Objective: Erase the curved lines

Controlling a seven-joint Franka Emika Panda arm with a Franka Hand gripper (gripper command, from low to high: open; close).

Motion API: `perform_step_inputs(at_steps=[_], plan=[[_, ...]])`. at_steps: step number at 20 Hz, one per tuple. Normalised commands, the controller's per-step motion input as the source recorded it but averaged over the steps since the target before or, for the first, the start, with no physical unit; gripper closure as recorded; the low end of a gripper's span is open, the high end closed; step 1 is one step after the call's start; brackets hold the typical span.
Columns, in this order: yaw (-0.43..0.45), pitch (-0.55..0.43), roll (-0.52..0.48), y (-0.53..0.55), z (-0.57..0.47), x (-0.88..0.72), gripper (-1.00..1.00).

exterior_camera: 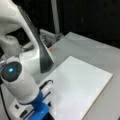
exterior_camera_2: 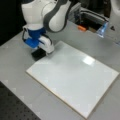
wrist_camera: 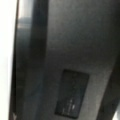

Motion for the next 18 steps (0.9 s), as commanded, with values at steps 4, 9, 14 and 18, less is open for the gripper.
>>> perform_step_inputs(at_steps=[4,9,14,18], plan=[[-0.151,-0.084,-0.060,0.20,0.15,-0.28,-1.00],[-0.149,-0.004,-0.125,0.32,0.32,-0.38,-1.00],[-0.067,0.030,-0.180,0.35,0.21,-0.27,-1.00],[0.042,-0.013,-0.187,0.46,0.17,-0.11,-1.00]])
